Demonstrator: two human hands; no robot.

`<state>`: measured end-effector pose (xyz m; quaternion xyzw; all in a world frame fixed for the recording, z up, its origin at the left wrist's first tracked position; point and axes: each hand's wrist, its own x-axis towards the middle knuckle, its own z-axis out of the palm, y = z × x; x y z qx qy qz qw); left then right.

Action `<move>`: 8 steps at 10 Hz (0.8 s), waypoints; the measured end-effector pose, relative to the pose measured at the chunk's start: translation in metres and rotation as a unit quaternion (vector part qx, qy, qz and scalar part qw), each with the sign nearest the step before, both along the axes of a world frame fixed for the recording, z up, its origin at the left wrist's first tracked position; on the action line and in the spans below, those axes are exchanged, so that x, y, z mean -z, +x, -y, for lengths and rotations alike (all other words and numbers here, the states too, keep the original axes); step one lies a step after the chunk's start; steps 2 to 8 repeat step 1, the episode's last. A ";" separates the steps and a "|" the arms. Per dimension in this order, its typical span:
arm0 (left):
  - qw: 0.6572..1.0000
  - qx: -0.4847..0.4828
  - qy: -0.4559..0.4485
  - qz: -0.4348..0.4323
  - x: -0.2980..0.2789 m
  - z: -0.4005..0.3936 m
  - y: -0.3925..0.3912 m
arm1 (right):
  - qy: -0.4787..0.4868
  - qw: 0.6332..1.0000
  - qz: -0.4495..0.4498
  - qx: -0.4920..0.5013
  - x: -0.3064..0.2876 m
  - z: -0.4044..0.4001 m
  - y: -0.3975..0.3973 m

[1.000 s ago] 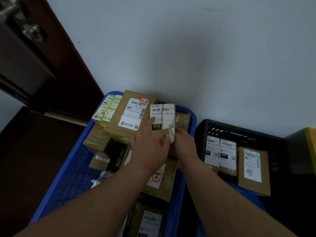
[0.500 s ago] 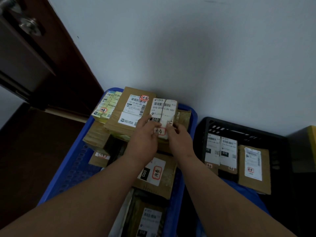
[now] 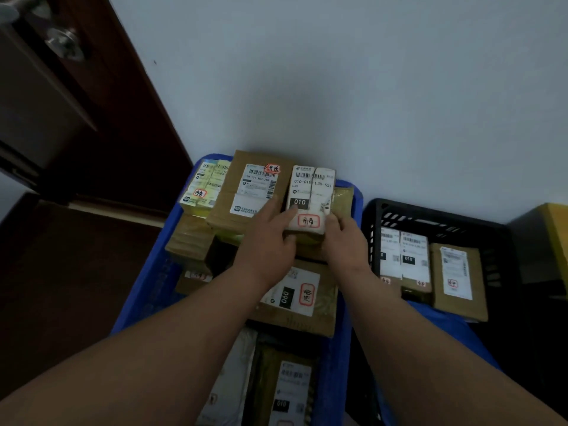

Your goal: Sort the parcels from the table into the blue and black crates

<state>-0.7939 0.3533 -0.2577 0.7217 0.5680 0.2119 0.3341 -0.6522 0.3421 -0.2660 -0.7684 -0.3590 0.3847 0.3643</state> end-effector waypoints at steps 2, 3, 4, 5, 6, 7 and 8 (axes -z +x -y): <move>1.000 -0.024 0.009 -0.016 -0.004 0.007 -0.031 | 0.005 0.997 -0.003 0.083 -0.008 0.017 -0.010; 1.000 -0.024 0.009 -0.016 -0.004 0.007 -0.031 | 0.005 0.997 -0.003 0.083 -0.008 0.017 -0.010; 1.000 -0.024 0.009 -0.016 -0.004 0.007 -0.031 | 0.005 0.997 -0.003 0.083 -0.008 0.017 -0.010; 1.000 -0.024 0.009 -0.016 -0.004 0.007 -0.031 | 0.005 0.997 -0.003 0.083 -0.008 0.017 -0.010; 1.000 -0.024 0.009 -0.016 -0.004 0.007 -0.031 | 0.005 0.997 -0.003 0.083 -0.008 0.017 -0.010; 1.000 -0.024 0.009 -0.016 -0.004 0.007 -0.031 | 0.005 0.997 -0.003 0.083 -0.008 0.017 -0.010; 1.000 -0.024 0.009 -0.016 -0.004 0.007 -0.031 | 0.005 0.997 -0.003 0.083 -0.008 0.017 -0.010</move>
